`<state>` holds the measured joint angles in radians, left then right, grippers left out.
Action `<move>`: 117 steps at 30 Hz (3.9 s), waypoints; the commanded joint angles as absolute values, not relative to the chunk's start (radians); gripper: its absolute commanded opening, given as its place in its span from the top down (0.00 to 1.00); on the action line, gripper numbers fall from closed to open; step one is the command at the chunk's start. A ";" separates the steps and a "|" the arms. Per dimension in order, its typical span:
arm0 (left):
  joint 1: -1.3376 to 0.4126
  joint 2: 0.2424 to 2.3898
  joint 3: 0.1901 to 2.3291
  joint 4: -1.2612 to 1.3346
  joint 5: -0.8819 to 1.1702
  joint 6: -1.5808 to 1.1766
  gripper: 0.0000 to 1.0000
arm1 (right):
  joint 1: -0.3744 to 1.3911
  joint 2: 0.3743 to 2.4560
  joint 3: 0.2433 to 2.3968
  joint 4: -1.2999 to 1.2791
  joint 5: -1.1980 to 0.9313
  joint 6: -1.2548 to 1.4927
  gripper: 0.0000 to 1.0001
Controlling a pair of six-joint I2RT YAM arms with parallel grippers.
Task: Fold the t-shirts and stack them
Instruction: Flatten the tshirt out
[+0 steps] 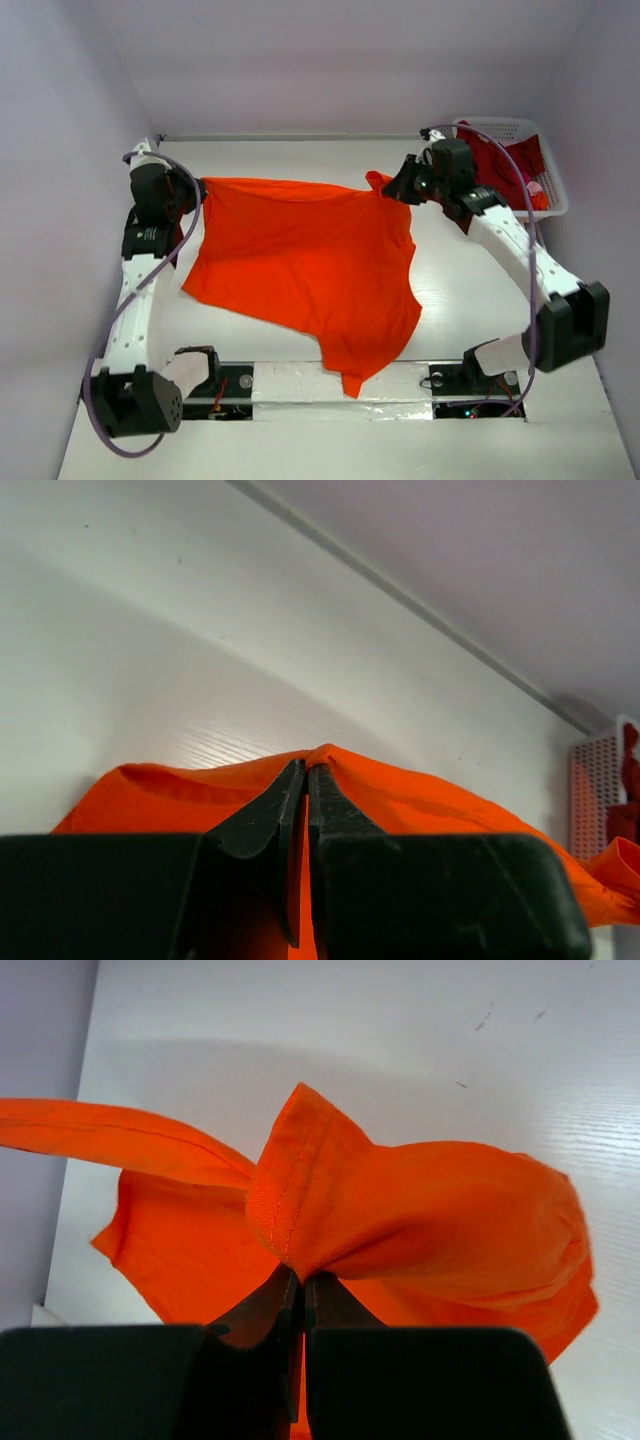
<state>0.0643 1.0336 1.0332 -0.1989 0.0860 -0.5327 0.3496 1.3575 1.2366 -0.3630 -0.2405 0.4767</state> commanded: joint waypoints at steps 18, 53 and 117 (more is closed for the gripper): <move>0.061 1.443 1.284 -0.137 -0.075 -0.548 1.00 | 0.357 1.974 1.661 -0.273 -0.371 0.503 1.00; 0.071 1.735 1.443 -0.172 -0.097 -0.566 1.00 | 0.321 2.333 2.247 -0.565 -0.379 0.456 1.00; 0.080 1.824 1.617 -0.293 -0.133 -0.577 1.00 | 0.207 2.408 2.190 -0.730 -0.083 0.449 0.42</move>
<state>0.0738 1.8484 1.5738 -0.3038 -0.1314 -0.5812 0.1993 2.4042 2.1517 -0.7288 -0.0864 0.4290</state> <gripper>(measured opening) 0.006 0.632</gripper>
